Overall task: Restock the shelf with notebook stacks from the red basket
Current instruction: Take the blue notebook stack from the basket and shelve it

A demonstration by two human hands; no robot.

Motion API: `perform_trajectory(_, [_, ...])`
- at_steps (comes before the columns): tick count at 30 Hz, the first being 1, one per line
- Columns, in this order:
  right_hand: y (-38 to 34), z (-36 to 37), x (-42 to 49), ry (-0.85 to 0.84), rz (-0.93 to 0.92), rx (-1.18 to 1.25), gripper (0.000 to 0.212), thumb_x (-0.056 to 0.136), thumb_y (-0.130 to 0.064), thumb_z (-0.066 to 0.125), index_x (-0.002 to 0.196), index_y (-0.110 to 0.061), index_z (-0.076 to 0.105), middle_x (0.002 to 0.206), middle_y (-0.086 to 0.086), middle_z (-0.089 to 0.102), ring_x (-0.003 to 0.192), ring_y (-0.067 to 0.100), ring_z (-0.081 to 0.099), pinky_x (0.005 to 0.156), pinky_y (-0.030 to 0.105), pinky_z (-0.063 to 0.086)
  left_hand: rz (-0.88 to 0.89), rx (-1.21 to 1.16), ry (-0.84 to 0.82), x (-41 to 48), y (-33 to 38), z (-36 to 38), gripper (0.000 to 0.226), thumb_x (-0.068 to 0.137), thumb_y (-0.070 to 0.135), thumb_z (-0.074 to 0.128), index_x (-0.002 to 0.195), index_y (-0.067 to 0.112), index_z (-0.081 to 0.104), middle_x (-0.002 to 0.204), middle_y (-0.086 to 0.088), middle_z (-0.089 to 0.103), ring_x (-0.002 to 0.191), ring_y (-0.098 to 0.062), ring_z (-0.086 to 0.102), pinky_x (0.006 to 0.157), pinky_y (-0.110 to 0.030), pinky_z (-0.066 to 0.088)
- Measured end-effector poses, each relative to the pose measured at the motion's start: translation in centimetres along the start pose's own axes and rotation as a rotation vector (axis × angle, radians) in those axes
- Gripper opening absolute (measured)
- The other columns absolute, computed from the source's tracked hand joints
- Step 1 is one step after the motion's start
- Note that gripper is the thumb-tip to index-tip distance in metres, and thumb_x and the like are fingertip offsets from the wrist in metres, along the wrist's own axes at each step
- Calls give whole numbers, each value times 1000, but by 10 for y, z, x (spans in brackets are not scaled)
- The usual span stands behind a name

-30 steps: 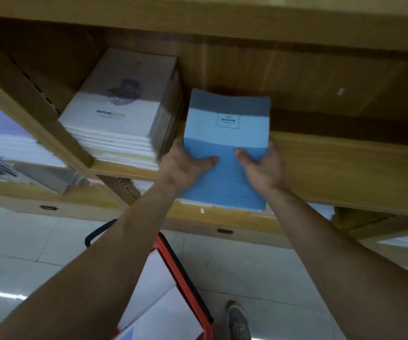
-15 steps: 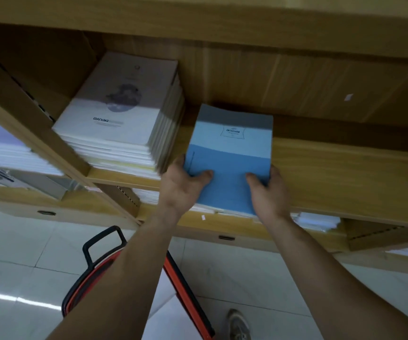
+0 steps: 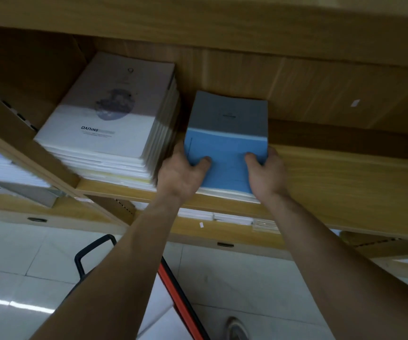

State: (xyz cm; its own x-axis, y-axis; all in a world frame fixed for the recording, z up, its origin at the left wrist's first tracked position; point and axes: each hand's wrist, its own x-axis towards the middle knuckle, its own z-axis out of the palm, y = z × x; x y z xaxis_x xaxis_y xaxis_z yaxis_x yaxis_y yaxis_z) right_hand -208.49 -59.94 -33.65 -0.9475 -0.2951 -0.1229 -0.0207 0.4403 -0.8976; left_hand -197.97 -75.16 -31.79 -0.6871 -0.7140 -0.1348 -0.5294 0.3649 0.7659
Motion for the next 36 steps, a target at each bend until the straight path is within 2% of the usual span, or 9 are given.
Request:
perform_trajectory(3, [0,-9,-7,-29,-7,1,40,98,-37,56,136,-28,49,110,-11,65,95,13,65,77,31,52,-80,-207,10,-9,-5,-3,52,93,39,66,139,22,49,114,6,62,104,-20,63,86,-29,50])
perform_trajectory(5, [6,-12,-18,-61,-2,33,37,99,-34,56,135,-33,47,108,-19,64,93,2,64,72,21,52,-79,-278,26,-19,-9,-2,49,94,35,66,138,21,50,117,6,63,104,-17,63,83,-25,51])
perform_trajectory(7, [9,-8,-30,-64,-12,19,40,99,-31,58,135,-38,43,103,-27,59,88,-7,60,64,8,46,-15,-277,31,-26,-11,1,46,95,36,65,137,22,52,115,8,63,101,-12,62,79,-19,50])
perform_trajectory(12, [8,8,-34,44,-50,1,49,96,-29,63,140,-33,42,95,-31,54,79,-11,59,61,9,45,54,-267,84,-19,-14,-2,41,93,33,66,132,23,56,101,15,61,88,-2,60,74,-15,51])
perform_trajectory(15, [10,17,-37,64,-51,-13,50,95,-31,64,139,-33,43,95,-31,55,79,-19,59,60,8,47,52,-280,86,-17,-19,-4,42,94,31,65,133,22,55,108,9,64,96,-10,62,72,-12,49])
perform_trajectory(20, [6,17,-30,112,-82,-145,49,93,-41,60,138,-27,47,100,-18,60,79,3,59,66,23,49,41,-193,65,-13,-22,-1,48,96,37,62,139,20,49,113,5,62,96,-13,59,78,-22,51])
perform_trajectory(26, [0,12,-27,69,-70,-273,50,97,-44,55,141,-23,43,101,-10,56,82,12,54,55,16,35,3,-138,-8,-11,-19,-6,52,96,45,59,142,24,45,112,6,60,97,-15,59,80,-27,52])
perform_trajectory(31, [-9,1,-35,-43,0,-114,59,98,-41,60,150,-31,33,127,-5,58,113,20,63,76,23,47,-71,-225,-71,-20,-11,-17,54,98,43,58,146,25,42,118,5,59,104,-17,58,84,-27,48])
perform_trajectory(36, [-10,7,-49,-95,-95,-366,70,102,-51,45,161,-34,10,164,-1,17,132,23,47,91,26,46,-7,-200,-19,-33,-15,-8,54,97,38,61,145,25,41,131,2,59,115,-19,59,98,-34,51])
